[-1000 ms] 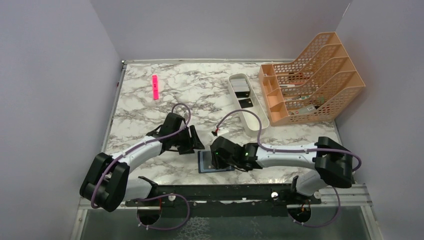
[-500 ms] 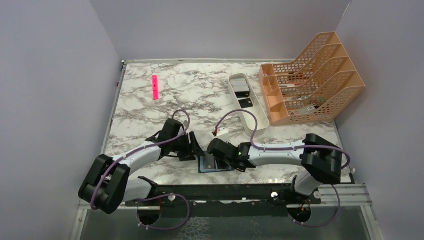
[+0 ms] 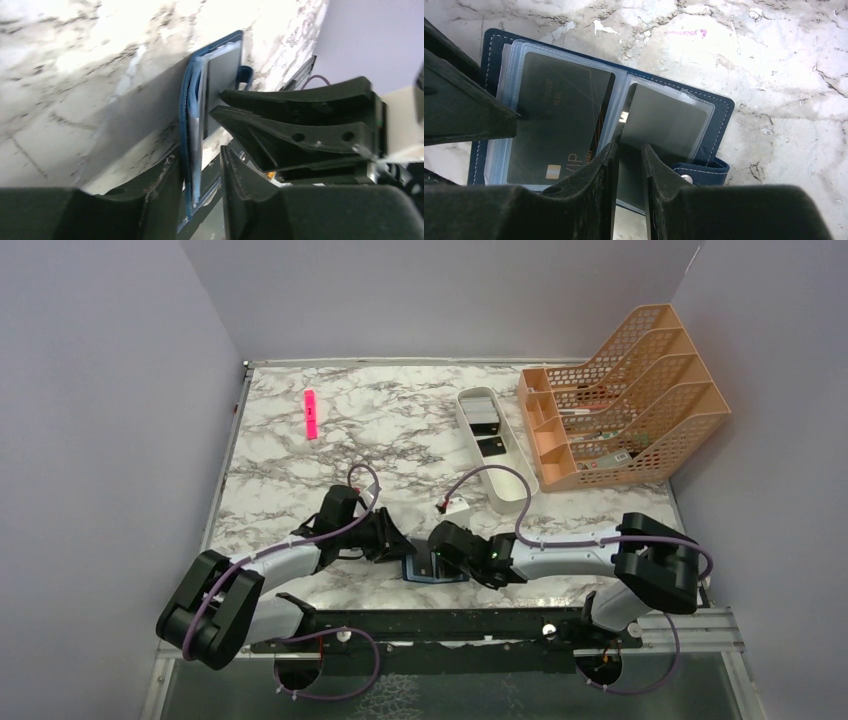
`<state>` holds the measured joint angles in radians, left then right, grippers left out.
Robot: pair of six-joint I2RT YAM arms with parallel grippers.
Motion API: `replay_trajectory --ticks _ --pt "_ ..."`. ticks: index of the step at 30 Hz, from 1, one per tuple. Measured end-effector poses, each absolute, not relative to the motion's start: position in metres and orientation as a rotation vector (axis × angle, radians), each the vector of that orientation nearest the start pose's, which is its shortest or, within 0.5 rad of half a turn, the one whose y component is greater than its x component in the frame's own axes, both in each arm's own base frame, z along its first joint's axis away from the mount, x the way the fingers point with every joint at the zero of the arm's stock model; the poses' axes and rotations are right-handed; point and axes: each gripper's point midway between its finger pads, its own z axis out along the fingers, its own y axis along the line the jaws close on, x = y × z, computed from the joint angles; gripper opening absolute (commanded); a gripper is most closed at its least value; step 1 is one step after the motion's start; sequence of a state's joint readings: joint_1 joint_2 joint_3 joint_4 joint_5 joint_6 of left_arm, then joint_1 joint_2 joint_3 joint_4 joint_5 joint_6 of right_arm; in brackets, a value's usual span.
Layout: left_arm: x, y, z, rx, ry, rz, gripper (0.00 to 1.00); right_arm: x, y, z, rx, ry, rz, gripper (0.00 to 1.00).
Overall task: Put the credit cards into the card holder
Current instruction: Turn over the card slot in the card holder.
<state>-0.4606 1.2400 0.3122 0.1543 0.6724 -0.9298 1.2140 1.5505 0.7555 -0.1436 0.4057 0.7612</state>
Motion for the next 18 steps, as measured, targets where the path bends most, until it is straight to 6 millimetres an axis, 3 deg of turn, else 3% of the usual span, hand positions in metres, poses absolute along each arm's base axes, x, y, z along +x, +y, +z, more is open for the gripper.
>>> replay_trajectory --ticks 4,10,15,18 --pt "0.168 -0.238 0.067 -0.199 2.538 -1.447 0.19 0.162 0.311 0.028 -0.371 2.405 0.413 0.29" --pt "0.167 -0.244 0.074 -0.163 2.511 -1.475 0.00 0.162 0.312 0.029 -0.363 2.402 0.454 0.30" --pt "0.163 -0.248 0.078 -0.123 2.498 -1.484 0.00 0.160 0.313 0.030 -0.365 2.400 0.476 0.30" --pt "0.162 -0.250 0.080 -0.100 2.495 -1.488 0.00 0.157 0.312 0.031 -0.373 2.399 0.496 0.36"
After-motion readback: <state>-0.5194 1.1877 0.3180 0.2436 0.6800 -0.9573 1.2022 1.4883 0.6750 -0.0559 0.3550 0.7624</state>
